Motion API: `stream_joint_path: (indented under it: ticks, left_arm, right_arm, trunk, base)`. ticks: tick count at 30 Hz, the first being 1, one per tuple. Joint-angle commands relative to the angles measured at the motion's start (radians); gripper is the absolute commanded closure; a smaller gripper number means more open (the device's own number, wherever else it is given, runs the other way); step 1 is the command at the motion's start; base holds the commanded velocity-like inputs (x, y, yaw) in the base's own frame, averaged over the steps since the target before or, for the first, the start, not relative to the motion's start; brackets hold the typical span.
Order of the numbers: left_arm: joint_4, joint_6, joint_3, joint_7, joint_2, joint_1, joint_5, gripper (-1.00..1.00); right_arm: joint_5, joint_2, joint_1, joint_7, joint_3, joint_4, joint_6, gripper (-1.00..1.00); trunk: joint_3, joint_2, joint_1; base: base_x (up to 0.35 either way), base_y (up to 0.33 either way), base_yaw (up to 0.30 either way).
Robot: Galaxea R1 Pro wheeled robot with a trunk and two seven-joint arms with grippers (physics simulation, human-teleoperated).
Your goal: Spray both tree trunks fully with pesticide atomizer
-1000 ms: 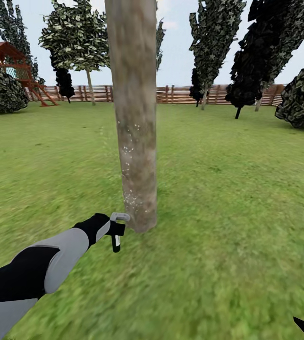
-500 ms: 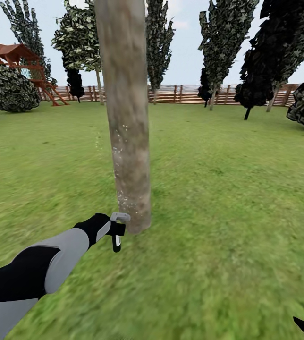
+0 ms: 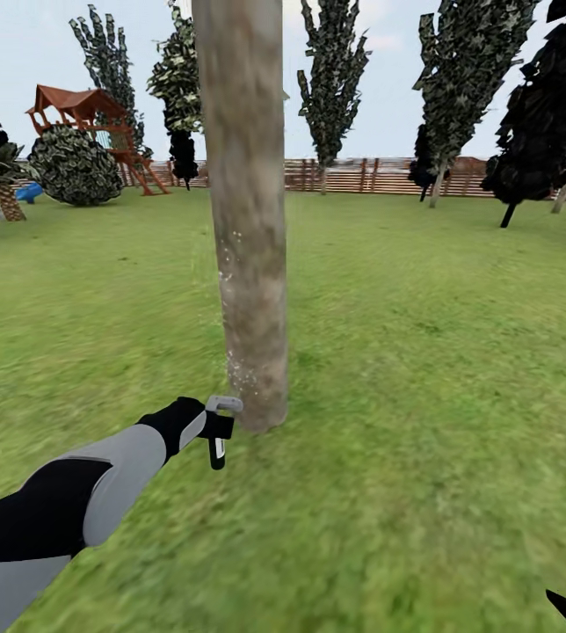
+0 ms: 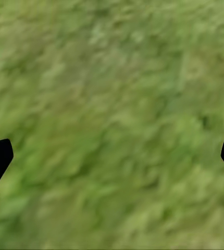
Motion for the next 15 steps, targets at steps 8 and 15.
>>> stream_joint_path:
  ticks: [8,15]
  left_arm:
    - [0.0,0.0,0.0,0.0,0.0,0.0,0.0,1.0]
    - [0.0,0.0,0.0,0.0,0.0,0.0,0.0,1.0]
  right_arm:
    - [0.0,0.0,0.0,0.001,0.0,0.0,0.0,-1.0]
    - [0.0,0.0,0.0,0.001,0.0,0.0,0.0,-1.0]
  trunk:
    - [0.0,0.0,0.0]
    - [0.0,0.0,0.0]
  base:
    - [0.0,-0.322,0.181]
    - [0.0,-0.318,0.055]
